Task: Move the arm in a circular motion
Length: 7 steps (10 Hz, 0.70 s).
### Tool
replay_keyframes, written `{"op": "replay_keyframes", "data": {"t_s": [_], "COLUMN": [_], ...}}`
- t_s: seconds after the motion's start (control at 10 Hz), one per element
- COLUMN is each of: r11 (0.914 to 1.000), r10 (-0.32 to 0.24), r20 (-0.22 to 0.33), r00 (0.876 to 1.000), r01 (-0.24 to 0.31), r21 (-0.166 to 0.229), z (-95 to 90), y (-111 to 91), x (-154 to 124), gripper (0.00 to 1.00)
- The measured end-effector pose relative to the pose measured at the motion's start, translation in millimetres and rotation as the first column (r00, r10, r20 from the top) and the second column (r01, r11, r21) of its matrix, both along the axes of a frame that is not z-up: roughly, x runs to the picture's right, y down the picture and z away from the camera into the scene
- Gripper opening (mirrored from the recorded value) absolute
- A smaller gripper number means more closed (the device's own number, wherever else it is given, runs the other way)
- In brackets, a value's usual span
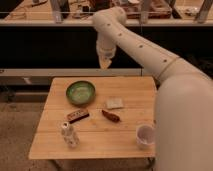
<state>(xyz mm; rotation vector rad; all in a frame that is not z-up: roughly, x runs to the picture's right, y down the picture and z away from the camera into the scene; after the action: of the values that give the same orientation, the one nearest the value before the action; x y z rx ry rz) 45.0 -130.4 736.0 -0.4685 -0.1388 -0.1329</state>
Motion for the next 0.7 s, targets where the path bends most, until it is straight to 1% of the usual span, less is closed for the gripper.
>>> {"op": "replay_keyframes", "data": {"t_s": [0.1,0.2,0.3,0.4,0.5,0.6,0.7], "r11": [0.9987,0.9956,0.992,0.9854,0.9798,0.9753,0.9726], "r10": [0.051,0.092,0.115,0.117,0.106,0.096,0.094], "r20": [-0.059,-0.111,-0.151,-0.179,-0.188,-0.196,-0.202], "r00": [0.997,0.99,0.982,0.977,0.976,0.976,0.975], "r01": [-0.051,-0.093,-0.121,-0.137,-0.135,-0.132,-0.133], "r21": [0.002,-0.007,-0.035,-0.101,-0.147,-0.177,-0.191], "z": [-3.5,-11.3,-20.7,-37.1,-49.3,-56.8,-60.6], "y": [4,15,33,63,82,94,100], "x": [41,75,99,109,108,107,110], "gripper": [0.0,0.0,0.0,0.0,0.0,0.0,0.0]}}
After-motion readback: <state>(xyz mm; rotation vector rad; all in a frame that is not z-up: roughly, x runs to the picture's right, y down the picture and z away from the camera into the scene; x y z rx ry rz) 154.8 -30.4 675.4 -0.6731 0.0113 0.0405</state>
